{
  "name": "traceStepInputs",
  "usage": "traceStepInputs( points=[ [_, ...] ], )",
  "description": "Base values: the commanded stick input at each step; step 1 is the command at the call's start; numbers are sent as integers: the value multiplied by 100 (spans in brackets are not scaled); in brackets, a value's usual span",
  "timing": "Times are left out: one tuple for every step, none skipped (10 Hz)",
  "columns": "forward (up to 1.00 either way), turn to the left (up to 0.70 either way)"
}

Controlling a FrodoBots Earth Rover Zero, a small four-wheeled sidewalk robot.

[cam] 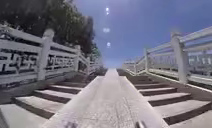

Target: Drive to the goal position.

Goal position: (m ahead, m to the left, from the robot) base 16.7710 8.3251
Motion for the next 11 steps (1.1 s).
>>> traceStepInputs(
  points=[
    [45,0],
    [45,0],
    [45,0],
    [45,0],
    [45,0],
    [45,0],
    [45,0],
    [45,0],
    [45,0],
    [45,0],
    [45,0]
  ],
)
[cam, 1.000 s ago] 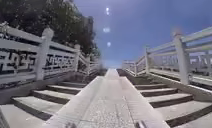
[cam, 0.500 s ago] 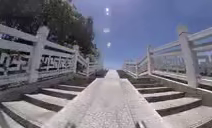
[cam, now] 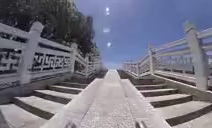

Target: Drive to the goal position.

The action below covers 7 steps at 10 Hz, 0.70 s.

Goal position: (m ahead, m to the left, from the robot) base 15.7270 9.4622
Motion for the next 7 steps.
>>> traceStepInputs(
  points=[
    [45,0],
    [45,0],
    [45,0],
    [45,0],
    [45,0],
    [45,0],
    [45,0]
  ],
)
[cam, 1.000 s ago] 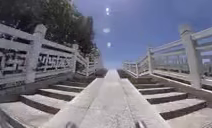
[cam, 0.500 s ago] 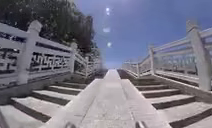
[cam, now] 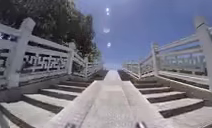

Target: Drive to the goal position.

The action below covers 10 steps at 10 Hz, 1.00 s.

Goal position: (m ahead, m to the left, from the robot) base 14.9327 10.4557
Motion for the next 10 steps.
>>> traceStepInputs(
  points=[
    [45,0],
    [45,0],
    [45,0],
    [45,-1],
    [45,-3],
    [45,-27],
    [45,-9],
    [45,-3],
    [45,-1],
    [45,0]
  ],
)
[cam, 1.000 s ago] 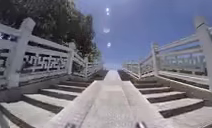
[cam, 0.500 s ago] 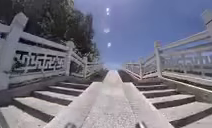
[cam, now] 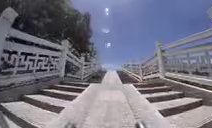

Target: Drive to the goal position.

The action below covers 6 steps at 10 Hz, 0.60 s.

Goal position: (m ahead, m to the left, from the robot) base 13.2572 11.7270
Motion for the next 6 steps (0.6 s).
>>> traceStepInputs(
  points=[
    [45,0],
    [45,0],
    [45,0],
    [45,0],
    [45,0],
    [45,0]
  ],
)
